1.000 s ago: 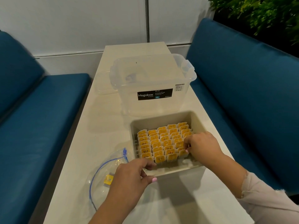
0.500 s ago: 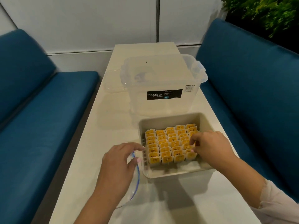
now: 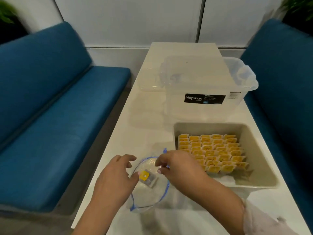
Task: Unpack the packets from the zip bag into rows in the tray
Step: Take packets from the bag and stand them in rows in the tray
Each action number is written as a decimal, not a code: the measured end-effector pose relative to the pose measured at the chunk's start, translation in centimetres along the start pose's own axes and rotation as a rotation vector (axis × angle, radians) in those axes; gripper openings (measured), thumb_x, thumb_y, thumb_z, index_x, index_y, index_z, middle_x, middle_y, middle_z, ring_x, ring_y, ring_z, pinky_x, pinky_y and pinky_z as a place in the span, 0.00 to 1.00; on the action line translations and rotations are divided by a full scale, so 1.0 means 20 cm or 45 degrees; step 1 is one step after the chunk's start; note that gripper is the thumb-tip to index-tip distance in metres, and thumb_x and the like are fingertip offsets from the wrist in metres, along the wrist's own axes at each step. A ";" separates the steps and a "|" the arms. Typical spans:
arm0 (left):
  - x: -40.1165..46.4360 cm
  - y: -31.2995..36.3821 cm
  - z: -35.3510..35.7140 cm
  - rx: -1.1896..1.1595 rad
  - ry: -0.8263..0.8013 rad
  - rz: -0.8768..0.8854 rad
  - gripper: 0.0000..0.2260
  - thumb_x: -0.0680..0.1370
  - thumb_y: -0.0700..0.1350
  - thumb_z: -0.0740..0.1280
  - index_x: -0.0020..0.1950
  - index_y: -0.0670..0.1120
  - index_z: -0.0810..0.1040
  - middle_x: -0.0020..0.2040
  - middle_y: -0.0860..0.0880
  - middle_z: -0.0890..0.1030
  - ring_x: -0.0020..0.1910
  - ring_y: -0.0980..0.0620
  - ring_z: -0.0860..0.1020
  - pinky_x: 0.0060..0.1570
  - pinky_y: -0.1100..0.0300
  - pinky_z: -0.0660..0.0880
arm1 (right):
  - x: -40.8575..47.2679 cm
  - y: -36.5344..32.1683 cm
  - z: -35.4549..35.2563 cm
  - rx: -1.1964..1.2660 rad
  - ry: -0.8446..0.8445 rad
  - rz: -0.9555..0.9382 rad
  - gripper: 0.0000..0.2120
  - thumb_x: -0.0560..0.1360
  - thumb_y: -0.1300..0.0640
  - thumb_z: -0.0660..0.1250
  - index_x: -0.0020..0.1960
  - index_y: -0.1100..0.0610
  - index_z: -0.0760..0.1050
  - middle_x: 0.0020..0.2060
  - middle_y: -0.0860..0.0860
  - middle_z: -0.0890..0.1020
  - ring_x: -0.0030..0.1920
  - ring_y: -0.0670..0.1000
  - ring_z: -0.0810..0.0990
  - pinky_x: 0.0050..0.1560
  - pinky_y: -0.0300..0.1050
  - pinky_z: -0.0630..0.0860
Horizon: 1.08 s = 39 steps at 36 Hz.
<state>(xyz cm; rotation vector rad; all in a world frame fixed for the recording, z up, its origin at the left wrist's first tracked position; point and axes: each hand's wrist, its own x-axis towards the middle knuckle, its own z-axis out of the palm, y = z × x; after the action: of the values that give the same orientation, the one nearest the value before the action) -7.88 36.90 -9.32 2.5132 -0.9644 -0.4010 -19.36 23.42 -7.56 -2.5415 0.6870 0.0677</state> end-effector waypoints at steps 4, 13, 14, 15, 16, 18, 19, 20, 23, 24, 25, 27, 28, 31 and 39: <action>0.00 -0.02 0.01 0.001 0.009 -0.005 0.13 0.74 0.50 0.66 0.58 0.59 0.73 0.44 0.59 0.74 0.42 0.58 0.76 0.41 0.63 0.73 | 0.09 -0.10 0.15 -0.231 -0.204 -0.053 0.17 0.77 0.62 0.61 0.65 0.54 0.73 0.59 0.54 0.77 0.59 0.57 0.76 0.56 0.48 0.72; 0.00 -0.02 0.03 0.002 0.056 0.046 0.12 0.74 0.49 0.65 0.57 0.59 0.73 0.42 0.59 0.73 0.41 0.57 0.76 0.44 0.62 0.73 | 0.16 -0.17 0.35 -0.349 -0.354 0.091 0.16 0.78 0.65 0.59 0.65 0.64 0.66 0.60 0.61 0.71 0.57 0.61 0.77 0.52 0.51 0.74; 0.00 -0.02 0.03 0.001 0.059 0.054 0.13 0.74 0.48 0.65 0.57 0.59 0.74 0.42 0.59 0.73 0.40 0.56 0.76 0.44 0.62 0.73 | 0.17 -0.16 0.36 -0.366 -0.361 0.105 0.17 0.77 0.65 0.59 0.66 0.64 0.65 0.61 0.61 0.71 0.57 0.61 0.77 0.52 0.51 0.75; 0.00 -0.03 0.03 0.001 0.061 0.060 0.13 0.74 0.48 0.65 0.58 0.59 0.74 0.42 0.58 0.73 0.40 0.56 0.76 0.44 0.62 0.73 | 0.18 -0.16 0.37 -0.397 -0.376 0.112 0.20 0.77 0.65 0.61 0.67 0.65 0.63 0.61 0.62 0.70 0.57 0.61 0.77 0.52 0.52 0.75; 0.00 -0.03 0.03 0.004 0.061 0.063 0.13 0.74 0.48 0.65 0.58 0.59 0.74 0.43 0.58 0.73 0.40 0.56 0.76 0.44 0.63 0.73 | 0.19 -0.16 0.38 -0.429 -0.393 0.117 0.22 0.76 0.65 0.62 0.68 0.66 0.61 0.62 0.62 0.69 0.58 0.61 0.77 0.52 0.52 0.76; 0.00 -0.03 0.04 0.005 0.064 0.064 0.13 0.74 0.48 0.64 0.58 0.59 0.74 0.43 0.58 0.73 0.40 0.56 0.76 0.43 0.63 0.72 | 0.20 -0.15 0.38 -0.458 -0.413 0.144 0.25 0.75 0.65 0.64 0.69 0.68 0.60 0.62 0.62 0.69 0.58 0.61 0.77 0.53 0.51 0.76; 0.00 -0.02 0.04 0.005 0.066 0.062 0.13 0.74 0.47 0.64 0.58 0.59 0.74 0.43 0.59 0.73 0.40 0.56 0.76 0.43 0.63 0.72 | 0.21 -0.14 0.38 -0.451 -0.413 0.162 0.24 0.76 0.65 0.63 0.69 0.68 0.60 0.61 0.62 0.71 0.58 0.61 0.77 0.53 0.51 0.76; 0.00 -0.02 0.04 0.007 0.068 0.061 0.13 0.74 0.47 0.64 0.58 0.59 0.73 0.43 0.59 0.73 0.40 0.56 0.76 0.42 0.63 0.72 | 0.22 -0.13 0.38 -0.439 -0.411 0.176 0.23 0.76 0.64 0.63 0.68 0.68 0.60 0.61 0.62 0.72 0.58 0.60 0.77 0.53 0.51 0.76; 0.00 -0.02 0.04 0.015 0.067 0.064 0.13 0.74 0.48 0.64 0.58 0.59 0.73 0.44 0.59 0.74 0.40 0.55 0.76 0.41 0.64 0.72 | 0.26 -0.13 0.39 -0.399 -0.446 0.222 0.22 0.76 0.63 0.64 0.67 0.67 0.63 0.61 0.62 0.73 0.59 0.60 0.77 0.55 0.51 0.75; 0.00 -0.02 0.04 0.017 0.067 0.065 0.14 0.74 0.48 0.64 0.58 0.59 0.73 0.44 0.59 0.74 0.40 0.55 0.76 0.41 0.64 0.72 | 0.26 -0.13 0.39 -0.382 -0.459 0.235 0.22 0.76 0.63 0.65 0.67 0.67 0.63 0.61 0.62 0.73 0.59 0.60 0.77 0.56 0.51 0.75; 0.00 -0.02 0.04 0.019 0.070 0.065 0.14 0.74 0.48 0.64 0.58 0.59 0.73 0.44 0.59 0.74 0.40 0.55 0.76 0.41 0.64 0.72 | 0.27 -0.14 0.38 -0.364 -0.455 0.235 0.22 0.76 0.63 0.65 0.67 0.67 0.64 0.61 0.62 0.74 0.59 0.60 0.77 0.56 0.51 0.75; 0.00 -0.02 0.04 0.022 0.080 0.064 0.14 0.74 0.47 0.63 0.58 0.58 0.73 0.44 0.59 0.73 0.40 0.55 0.75 0.42 0.64 0.73 | 0.26 -0.13 0.38 -0.334 -0.410 0.209 0.22 0.77 0.62 0.64 0.68 0.67 0.63 0.60 0.62 0.74 0.58 0.60 0.77 0.55 0.50 0.75; 0.00 -0.02 0.04 0.018 0.085 0.062 0.14 0.74 0.46 0.63 0.58 0.58 0.73 0.44 0.58 0.73 0.40 0.55 0.75 0.42 0.63 0.73 | 0.26 -0.12 0.39 -0.321 -0.391 0.193 0.21 0.77 0.62 0.64 0.68 0.67 0.63 0.60 0.62 0.74 0.58 0.60 0.78 0.55 0.50 0.75; 0.00 -0.02 0.04 -0.001 0.096 0.056 0.14 0.74 0.45 0.64 0.58 0.57 0.74 0.44 0.58 0.73 0.40 0.55 0.75 0.43 0.61 0.74 | 0.25 -0.11 0.41 -0.279 -0.353 0.165 0.20 0.77 0.61 0.64 0.66 0.64 0.65 0.59 0.61 0.74 0.57 0.61 0.77 0.54 0.51 0.75; 0.02 -0.02 0.04 0.069 0.112 0.035 0.15 0.75 0.46 0.62 0.59 0.59 0.72 0.46 0.60 0.73 0.41 0.56 0.75 0.41 0.63 0.72 | 0.20 -0.13 0.36 -0.135 -0.262 0.059 0.17 0.77 0.65 0.61 0.64 0.61 0.65 0.54 0.59 0.77 0.53 0.59 0.78 0.51 0.50 0.75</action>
<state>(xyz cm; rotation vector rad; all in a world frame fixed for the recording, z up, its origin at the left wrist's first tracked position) -7.70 36.75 -10.20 2.5399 -0.9871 -0.2562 -13.97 27.02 -13.42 -2.5713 0.6762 0.3852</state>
